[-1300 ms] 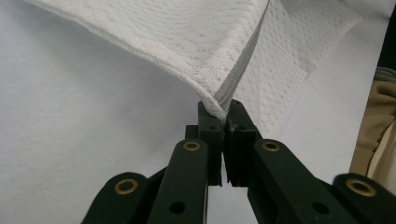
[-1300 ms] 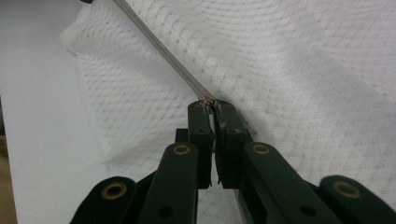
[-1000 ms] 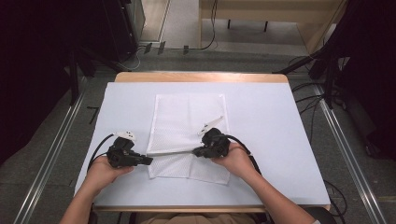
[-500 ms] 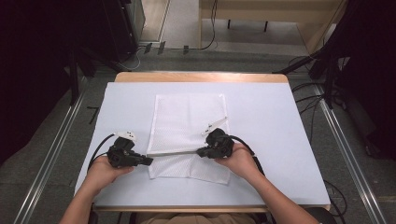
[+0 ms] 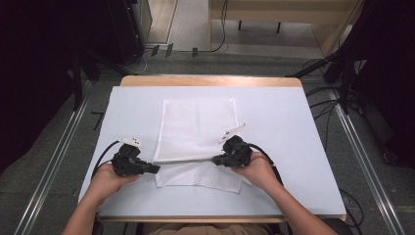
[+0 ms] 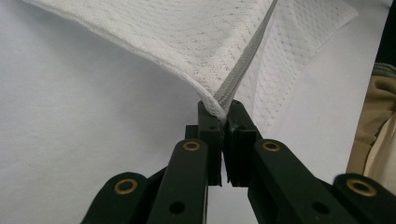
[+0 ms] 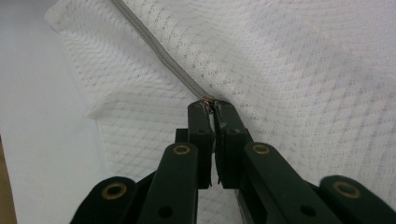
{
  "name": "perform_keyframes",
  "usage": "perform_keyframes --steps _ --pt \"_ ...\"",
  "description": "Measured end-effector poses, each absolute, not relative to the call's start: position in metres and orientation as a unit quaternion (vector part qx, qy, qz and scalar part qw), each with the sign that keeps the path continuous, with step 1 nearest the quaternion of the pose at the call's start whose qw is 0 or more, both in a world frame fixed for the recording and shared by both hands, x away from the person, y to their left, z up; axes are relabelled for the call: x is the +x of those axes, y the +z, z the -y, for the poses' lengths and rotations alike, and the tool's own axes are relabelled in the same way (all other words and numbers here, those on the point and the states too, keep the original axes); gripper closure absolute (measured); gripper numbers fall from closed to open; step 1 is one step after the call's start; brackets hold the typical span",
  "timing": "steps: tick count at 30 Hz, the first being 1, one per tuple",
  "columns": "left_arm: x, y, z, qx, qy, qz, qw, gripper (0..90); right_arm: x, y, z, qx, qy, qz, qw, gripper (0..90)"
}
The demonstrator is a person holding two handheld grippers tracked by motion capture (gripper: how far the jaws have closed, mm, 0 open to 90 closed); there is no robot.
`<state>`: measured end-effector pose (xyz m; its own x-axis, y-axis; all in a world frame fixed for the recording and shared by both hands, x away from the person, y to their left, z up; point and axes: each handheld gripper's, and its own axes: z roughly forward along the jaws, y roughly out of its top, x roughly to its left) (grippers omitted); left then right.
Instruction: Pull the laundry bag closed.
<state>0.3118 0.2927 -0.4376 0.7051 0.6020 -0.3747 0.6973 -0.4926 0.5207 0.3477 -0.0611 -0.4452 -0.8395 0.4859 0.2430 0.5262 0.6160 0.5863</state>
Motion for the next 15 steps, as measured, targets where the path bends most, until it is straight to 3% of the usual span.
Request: perform_keyframes --steps 15 --pt "0.312 -0.438 -0.293 0.860 -0.076 -0.378 0.334 87.4 0.347 -0.444 0.073 -0.291 -0.332 0.897 0.027 88.0"
